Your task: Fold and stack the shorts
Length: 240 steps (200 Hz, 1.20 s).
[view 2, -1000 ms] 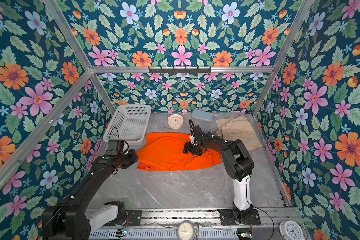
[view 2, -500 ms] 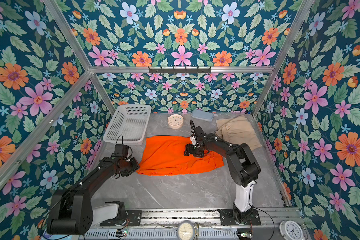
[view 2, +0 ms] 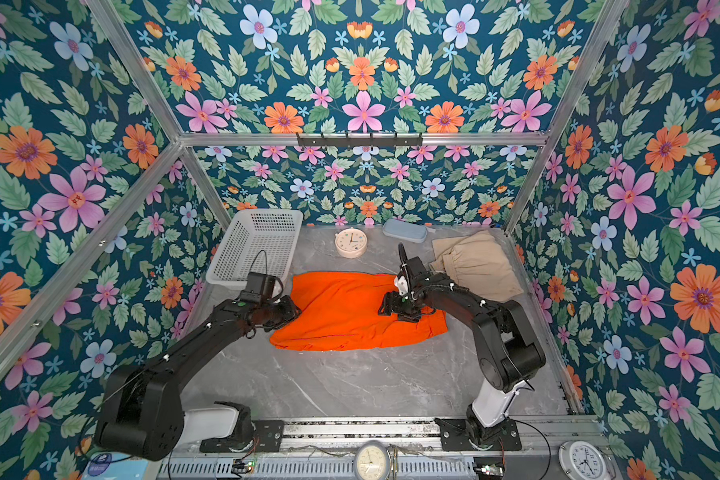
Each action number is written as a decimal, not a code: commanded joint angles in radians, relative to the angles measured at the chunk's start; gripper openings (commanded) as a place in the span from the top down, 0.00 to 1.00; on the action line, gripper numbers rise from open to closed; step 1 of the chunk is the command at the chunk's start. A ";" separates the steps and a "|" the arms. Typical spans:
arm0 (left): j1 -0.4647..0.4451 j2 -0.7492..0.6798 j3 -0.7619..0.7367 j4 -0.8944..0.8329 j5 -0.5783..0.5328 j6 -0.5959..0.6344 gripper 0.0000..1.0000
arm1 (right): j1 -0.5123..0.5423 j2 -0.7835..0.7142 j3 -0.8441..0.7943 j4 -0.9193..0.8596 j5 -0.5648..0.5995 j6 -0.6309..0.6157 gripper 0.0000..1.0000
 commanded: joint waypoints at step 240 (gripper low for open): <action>-0.367 0.149 0.356 0.135 -0.133 0.608 0.42 | -0.586 -0.447 -0.265 -0.065 -0.321 0.031 0.28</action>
